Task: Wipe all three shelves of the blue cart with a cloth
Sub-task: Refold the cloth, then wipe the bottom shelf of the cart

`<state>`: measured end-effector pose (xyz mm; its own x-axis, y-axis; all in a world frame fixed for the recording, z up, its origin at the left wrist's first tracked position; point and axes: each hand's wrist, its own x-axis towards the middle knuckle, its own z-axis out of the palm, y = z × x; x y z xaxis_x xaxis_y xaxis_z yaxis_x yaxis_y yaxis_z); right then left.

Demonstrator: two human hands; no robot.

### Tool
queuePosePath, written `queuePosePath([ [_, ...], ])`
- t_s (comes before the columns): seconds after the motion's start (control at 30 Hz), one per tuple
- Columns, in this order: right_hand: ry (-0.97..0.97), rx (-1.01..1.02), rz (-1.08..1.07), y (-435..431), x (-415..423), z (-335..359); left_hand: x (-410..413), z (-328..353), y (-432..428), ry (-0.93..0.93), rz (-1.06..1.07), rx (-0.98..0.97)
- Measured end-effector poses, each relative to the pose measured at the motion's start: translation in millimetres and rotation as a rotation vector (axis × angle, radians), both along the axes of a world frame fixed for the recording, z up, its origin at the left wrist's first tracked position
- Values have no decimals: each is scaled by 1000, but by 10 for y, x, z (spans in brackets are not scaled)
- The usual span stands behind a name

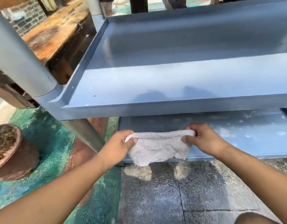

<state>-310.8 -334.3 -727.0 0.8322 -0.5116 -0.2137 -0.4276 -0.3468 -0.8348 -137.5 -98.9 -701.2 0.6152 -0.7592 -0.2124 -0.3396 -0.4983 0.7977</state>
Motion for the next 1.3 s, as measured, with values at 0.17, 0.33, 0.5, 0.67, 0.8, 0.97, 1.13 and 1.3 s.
queuePosePath([
  [0.17,145,259,30,90,-106,0,241,-290,86,123,-120,-13],
  [0.33,258,416,-74,167,53,-261,425,-506,29,95,-37,14],
  [0.5,204,51,-57,161,587,-881,562,-1031,-48,-410,-51,213],
  [0.67,207,-446,64,27,868,-1116,623,-1337,-203,-575,55,345],
  [0.8,77,-945,390,23,891,-1213,581,-1507,-330,-605,166,291],
  [0.97,-148,-865,1038,385,1070,-1453,576,-1705,-117,-550,93,38],
  [1.13,-112,-785,1061,456,1343,-1521,654,-1722,-137,-475,232,-205],
  [1.3,-120,-858,1210,359,1542,-1611,677,-1790,-196,-454,399,-327],
])
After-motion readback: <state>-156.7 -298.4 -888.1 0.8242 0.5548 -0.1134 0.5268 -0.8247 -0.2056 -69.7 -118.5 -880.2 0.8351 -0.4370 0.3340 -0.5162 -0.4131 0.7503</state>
